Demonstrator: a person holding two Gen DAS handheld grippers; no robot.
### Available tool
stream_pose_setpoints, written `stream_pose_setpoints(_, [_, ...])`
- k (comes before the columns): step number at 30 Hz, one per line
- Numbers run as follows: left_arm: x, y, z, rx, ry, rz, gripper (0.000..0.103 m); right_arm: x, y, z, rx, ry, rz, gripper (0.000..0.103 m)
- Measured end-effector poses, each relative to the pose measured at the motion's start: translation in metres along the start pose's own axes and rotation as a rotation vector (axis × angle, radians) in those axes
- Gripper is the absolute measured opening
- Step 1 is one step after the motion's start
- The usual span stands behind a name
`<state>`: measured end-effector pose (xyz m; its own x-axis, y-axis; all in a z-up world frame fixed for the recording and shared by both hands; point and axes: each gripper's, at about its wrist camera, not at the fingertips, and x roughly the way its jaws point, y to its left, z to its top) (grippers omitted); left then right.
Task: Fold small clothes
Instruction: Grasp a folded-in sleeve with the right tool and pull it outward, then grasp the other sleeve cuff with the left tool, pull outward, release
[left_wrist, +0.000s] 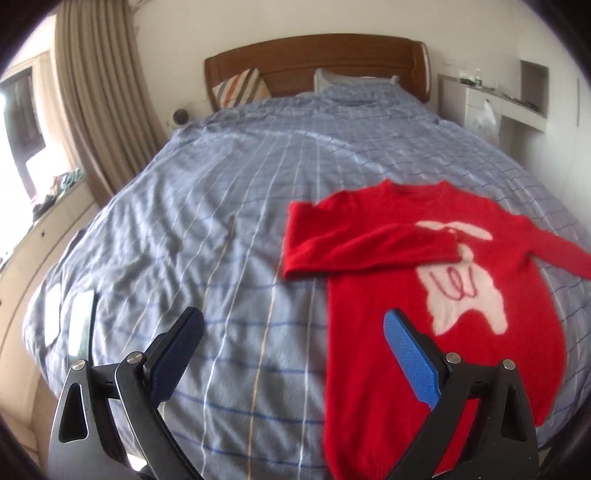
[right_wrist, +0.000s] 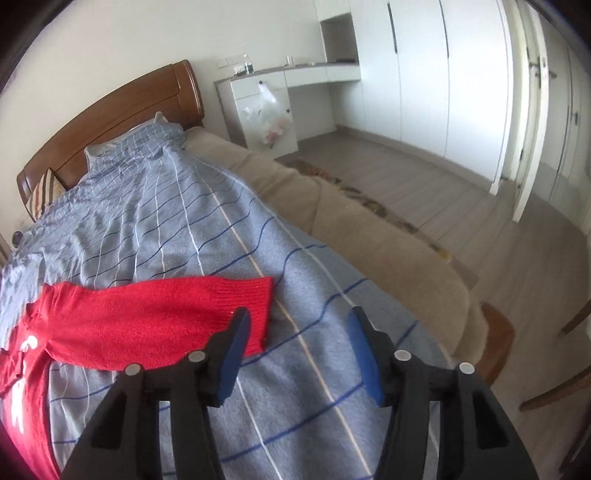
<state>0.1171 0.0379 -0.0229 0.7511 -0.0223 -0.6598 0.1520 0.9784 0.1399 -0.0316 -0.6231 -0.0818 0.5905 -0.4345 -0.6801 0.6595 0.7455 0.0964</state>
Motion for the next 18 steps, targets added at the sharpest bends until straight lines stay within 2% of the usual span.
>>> stream_pose_setpoints(1, [0.007,-0.015,0.015,0.060,0.006,-0.040,0.100,-0.012,0.003,-0.003,-0.015,-0.025,-0.009,0.060])
stream_pose_setpoints(3, [0.030,-0.055,0.037,0.213,0.037,-0.117,0.100,-0.034,0.009,-0.012,-0.033,-0.050,0.036,0.063])
stream_pose_setpoints(5, [0.057,-0.098,0.040,0.375,0.050,-0.135,0.100,-0.049,0.023,-0.025,-0.050,-0.049,0.094,0.064])
stream_pose_setpoints(7, [0.085,-0.134,0.034,0.491,0.079,-0.130,0.100,-0.057,0.041,-0.039,-0.064,-0.030,0.162,0.065])
stream_pose_setpoints(8, [0.100,-0.146,0.032,0.521,0.106,-0.128,0.098,-0.060,0.050,-0.047,-0.068,-0.013,0.201,0.065])
stream_pose_setpoints(10, [0.128,-0.162,0.028,0.552,0.168,-0.128,0.083,-0.064,0.067,-0.063,-0.073,0.025,0.278,0.065])
stream_pose_setpoints(11, [0.139,-0.167,0.026,0.555,0.190,-0.125,0.082,-0.067,0.076,-0.071,-0.080,0.040,0.312,0.065])
stream_pose_setpoints(14, [0.158,-0.176,0.027,0.535,0.192,-0.124,0.072,-0.074,0.102,-0.092,-0.135,0.070,0.374,0.065])
stream_pose_setpoints(15, [0.160,-0.176,0.030,0.507,0.186,-0.147,0.055,-0.075,0.112,-0.098,-0.159,0.074,0.387,0.065])
stream_pose_setpoints(16, [0.162,-0.174,0.032,0.473,0.197,-0.170,0.024,-0.078,0.120,-0.102,-0.183,0.074,0.399,0.065])
stream_pose_setpoints(17, [0.165,-0.171,0.036,0.434,0.210,-0.177,0.006,-0.081,0.126,-0.105,-0.205,0.068,0.406,0.065])
stream_pose_setpoints(18, [0.164,-0.166,0.040,0.392,0.206,-0.173,0.003,-0.085,0.131,-0.108,-0.223,0.056,0.409,0.065])
